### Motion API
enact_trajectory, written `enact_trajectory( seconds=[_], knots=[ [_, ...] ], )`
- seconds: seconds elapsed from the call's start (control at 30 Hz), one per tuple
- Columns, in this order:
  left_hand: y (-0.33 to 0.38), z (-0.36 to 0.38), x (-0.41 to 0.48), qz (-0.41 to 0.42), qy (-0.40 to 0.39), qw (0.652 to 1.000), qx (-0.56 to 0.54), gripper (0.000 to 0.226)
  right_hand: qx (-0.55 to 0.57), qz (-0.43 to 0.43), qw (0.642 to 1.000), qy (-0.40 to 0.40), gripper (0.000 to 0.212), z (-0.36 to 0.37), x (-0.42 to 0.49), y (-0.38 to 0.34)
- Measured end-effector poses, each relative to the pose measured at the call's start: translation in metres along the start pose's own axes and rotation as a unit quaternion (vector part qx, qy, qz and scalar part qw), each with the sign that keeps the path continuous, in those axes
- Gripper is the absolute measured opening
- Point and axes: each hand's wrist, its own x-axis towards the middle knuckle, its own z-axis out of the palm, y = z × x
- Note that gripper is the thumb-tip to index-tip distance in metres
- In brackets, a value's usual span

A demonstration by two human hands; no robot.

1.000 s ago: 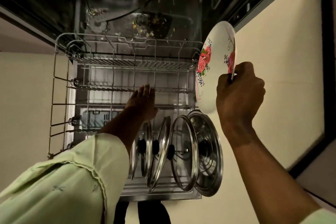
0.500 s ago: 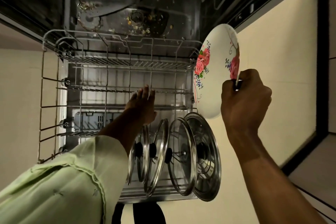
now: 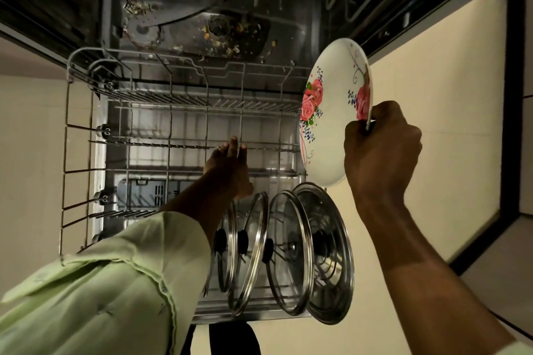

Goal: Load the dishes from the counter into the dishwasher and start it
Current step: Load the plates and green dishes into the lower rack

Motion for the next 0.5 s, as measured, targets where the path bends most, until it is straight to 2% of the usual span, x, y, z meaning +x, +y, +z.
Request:
enact_trajectory(
  seconds=[0.1,0.3,0.5],
  knots=[
    [0.0,-0.001,0.001,0.0,-0.008,1.0,-0.001,0.102,-0.012,-0.008,1.0,-0.01,0.029,0.002,-0.002,-0.003],
    [0.0,-0.006,0.001,-0.002,-0.018,1.0,0.003,0.106,0.011,-0.005,0.999,0.031,0.026,-0.004,0.0,0.001],
    [0.002,-0.011,-0.002,-0.002,-0.019,1.0,0.006,0.106,0.011,0.004,1.0,-0.008,0.026,0.005,0.001,0.007]
  ],
)
